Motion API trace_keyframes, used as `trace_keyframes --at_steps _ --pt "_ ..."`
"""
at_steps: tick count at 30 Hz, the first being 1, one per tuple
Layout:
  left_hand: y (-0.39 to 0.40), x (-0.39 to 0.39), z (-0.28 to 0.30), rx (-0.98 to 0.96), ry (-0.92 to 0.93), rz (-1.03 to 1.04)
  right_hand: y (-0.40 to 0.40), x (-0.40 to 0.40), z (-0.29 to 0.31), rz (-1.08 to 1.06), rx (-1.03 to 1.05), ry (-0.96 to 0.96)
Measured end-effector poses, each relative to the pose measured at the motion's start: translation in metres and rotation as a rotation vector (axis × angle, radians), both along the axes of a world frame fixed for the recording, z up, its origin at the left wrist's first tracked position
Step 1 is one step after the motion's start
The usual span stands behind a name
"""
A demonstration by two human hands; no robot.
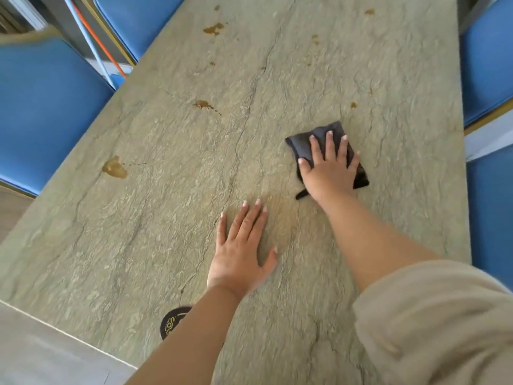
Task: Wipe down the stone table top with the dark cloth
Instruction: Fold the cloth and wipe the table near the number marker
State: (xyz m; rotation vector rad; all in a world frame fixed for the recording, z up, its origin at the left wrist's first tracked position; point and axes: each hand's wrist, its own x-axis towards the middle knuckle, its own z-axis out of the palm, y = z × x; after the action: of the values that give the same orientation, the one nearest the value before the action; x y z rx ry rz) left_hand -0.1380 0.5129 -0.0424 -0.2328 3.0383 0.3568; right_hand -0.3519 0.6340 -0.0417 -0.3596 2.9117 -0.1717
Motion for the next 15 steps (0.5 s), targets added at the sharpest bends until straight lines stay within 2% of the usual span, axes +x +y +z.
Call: trace_keyframes --at_steps 2,6,8,10,13,15 --pt "0.000 0.000 0.001 0.014 0.003 0.004 -0.030 0.018 0.001 0.070 0.015 -0.002" --pt "0.000 0.000 0.000 0.008 -0.010 0.010 -0.015 0.037 -0.001 0.598 -0.053 0.043" --pt "0.000 0.000 -0.001 0.011 0.000 0.012 0.017 0.025 0.001 0.748 -0.072 0.049" --pt "0.000 0.000 -0.001 0.012 0.007 0.009 0.045 0.006 -0.001 0.624 -0.038 0.081" --pt "0.000 0.000 -0.001 0.007 0.010 0.006 0.049 -0.001 -0.003 0.104 -0.022 0.095" --pt "0.000 0.000 -0.002 0.009 0.003 0.005 0.023 0.022 -0.001 -0.085 0.011 0.049"
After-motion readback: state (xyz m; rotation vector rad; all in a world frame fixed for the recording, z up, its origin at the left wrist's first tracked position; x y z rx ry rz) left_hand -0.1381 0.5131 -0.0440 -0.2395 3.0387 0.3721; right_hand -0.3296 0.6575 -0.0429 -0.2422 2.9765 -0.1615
